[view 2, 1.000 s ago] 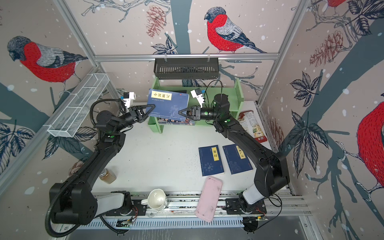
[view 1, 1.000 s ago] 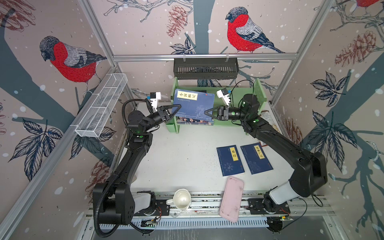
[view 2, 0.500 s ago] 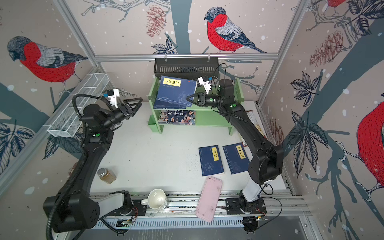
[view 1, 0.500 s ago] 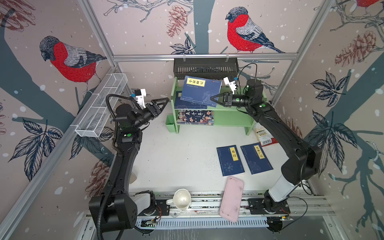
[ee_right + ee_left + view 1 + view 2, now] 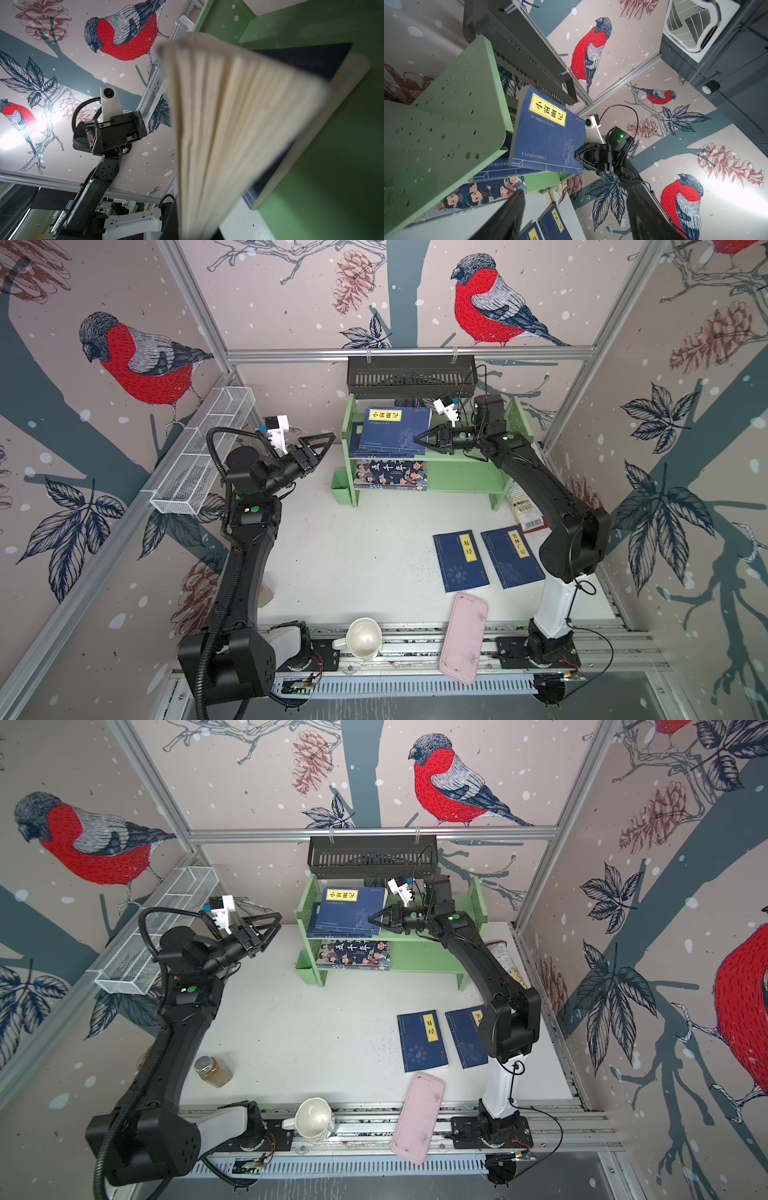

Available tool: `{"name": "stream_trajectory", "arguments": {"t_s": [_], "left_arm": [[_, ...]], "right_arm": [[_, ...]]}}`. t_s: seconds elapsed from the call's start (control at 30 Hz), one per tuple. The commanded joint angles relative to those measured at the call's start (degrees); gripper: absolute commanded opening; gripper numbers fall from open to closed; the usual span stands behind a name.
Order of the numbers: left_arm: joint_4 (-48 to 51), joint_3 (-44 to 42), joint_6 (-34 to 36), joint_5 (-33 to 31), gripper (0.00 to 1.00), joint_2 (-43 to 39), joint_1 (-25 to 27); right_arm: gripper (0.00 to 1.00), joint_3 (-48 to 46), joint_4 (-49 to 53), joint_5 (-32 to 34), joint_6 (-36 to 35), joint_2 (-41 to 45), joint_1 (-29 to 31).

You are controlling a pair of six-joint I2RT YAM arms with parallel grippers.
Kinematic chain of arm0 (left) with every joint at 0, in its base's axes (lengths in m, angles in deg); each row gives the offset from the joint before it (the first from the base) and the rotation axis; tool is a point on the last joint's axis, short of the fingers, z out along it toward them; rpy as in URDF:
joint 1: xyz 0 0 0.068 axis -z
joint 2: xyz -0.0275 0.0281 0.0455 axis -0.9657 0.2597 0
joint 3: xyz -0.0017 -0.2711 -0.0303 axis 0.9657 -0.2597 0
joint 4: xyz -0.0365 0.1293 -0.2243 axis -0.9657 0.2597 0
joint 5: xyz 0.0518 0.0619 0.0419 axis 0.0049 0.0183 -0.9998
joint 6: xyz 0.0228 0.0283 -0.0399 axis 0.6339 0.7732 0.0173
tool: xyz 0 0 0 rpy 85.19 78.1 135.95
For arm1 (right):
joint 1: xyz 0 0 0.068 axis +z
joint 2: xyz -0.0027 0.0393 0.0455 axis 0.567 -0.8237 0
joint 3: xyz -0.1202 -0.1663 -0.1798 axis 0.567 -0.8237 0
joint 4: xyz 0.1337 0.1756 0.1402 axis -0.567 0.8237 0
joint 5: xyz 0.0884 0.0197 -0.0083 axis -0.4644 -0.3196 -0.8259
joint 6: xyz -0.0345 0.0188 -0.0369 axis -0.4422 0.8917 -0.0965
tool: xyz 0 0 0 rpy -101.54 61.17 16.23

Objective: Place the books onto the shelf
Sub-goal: 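Push the book flat on the top tier with the right gripper while the left withdraws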

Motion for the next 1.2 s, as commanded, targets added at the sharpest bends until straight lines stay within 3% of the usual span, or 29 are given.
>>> {"name": "stream_trajectory", "arguments": {"t_s": [0.0, 0.43, 0.63, 1.0, 1.17], "left_arm": [[-3.7, -0.4, -1.4, 1.4, 0.77, 0.0, -0.1], [-5.4, -0.9, -2.9, 1.6, 0.77, 0.4, 0.0], [-6.5, -1.4, -3.9, 1.9, 0.78, 0.8, 0.0], [-8.9, -2.1, -6.0, 2.3, 0.78, 1.1, 0.0], [-9.3, -2.3, -6.2, 2.4, 0.78, 0.8, 0.0]], "right_arm": [[0.01, 2.5, 2.0, -1.4, -1.9, -1.5, 0.0], [0.05, 12.2, 9.4, -2.8, -2.6, -8.6, 0.2], [0.14, 13.8, 11.2, -3.0, -3.0, -10.0, 0.3], [0.08, 15.2, 12.3, -4.0, -2.9, -10.4, 0.7], [0.18, 15.6, 12.5, -3.0, -2.7, -10.9, 0.8]]}}
